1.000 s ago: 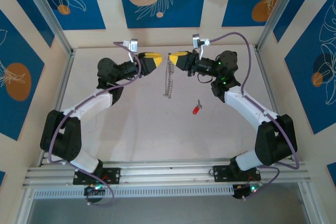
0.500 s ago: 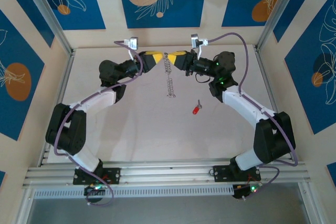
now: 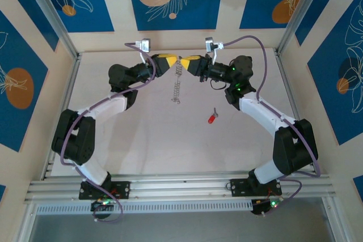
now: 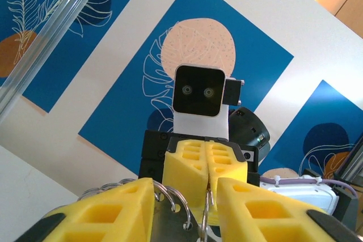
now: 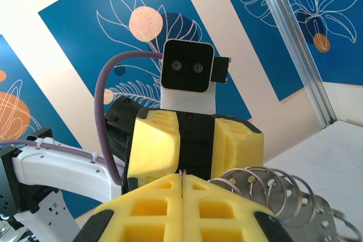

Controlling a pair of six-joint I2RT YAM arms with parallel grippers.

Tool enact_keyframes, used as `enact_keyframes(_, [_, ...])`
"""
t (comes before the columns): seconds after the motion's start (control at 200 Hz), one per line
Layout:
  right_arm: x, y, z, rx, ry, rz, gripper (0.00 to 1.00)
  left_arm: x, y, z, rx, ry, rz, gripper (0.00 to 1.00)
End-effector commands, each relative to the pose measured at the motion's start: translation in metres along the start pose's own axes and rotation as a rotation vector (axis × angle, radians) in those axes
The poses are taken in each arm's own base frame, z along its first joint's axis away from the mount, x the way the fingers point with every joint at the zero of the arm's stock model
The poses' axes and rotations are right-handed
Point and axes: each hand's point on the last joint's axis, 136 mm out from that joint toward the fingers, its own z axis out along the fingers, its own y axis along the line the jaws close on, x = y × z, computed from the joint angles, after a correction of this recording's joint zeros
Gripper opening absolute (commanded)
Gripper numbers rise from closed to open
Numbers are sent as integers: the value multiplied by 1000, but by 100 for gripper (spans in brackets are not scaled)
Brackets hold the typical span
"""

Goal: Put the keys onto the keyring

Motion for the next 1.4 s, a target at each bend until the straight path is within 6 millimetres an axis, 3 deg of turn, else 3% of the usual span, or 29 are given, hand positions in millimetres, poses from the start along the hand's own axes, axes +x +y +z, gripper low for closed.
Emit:
enact_keyframes(0.0, [-14, 5, 2, -11, -46, -39, 0, 0, -13, 4, 55, 13, 46, 31])
enact_keyframes(0.29, [-14, 2, 2, 0, -53, -30, 0, 12, -18, 8, 84, 60, 38, 26])
enact_keyframes(0.53, [-12, -1, 1, 6, -52, -20, 0, 19, -22, 12, 99, 86, 35, 13])
enact_keyframes(0.615, [-13, -1, 1, 6, -53, -20, 0, 22, -22, 14, 105, 96, 32, 13])
enact_keyframes(0.785, [-12, -1, 0, 3, -50, -20, 0, 26, -21, 16, 109, 108, 25, 23])
enact_keyframes(0.93, [-11, -3, -1, 9, -48, -13, 0, 25, -21, 17, 108, 103, 33, 12])
enact_keyframes(1.085, [-11, -8, -6, 28, -58, -8, 0, 26, -18, 17, 95, 100, 30, 11])
enact_keyframes(1.16, [-11, -10, -9, 36, -62, -2, 0, 25, -18, 16, 90, 92, 41, 0])
enact_keyframes(1.255, [-15, -13, -17, 54, -77, 17, 0, 25, -17, 16, 79, 102, 57, 0])
enact_keyframes(1.33, [-21, -13, -28, 73, -91, 25, 21, 25, -20, 17, 80, 123, 85, 0])
enact_keyframes(1.395, [-25, -10, -38, 90, -95, 19, 26, 26, -23, 18, 82, 149, 117, 0])
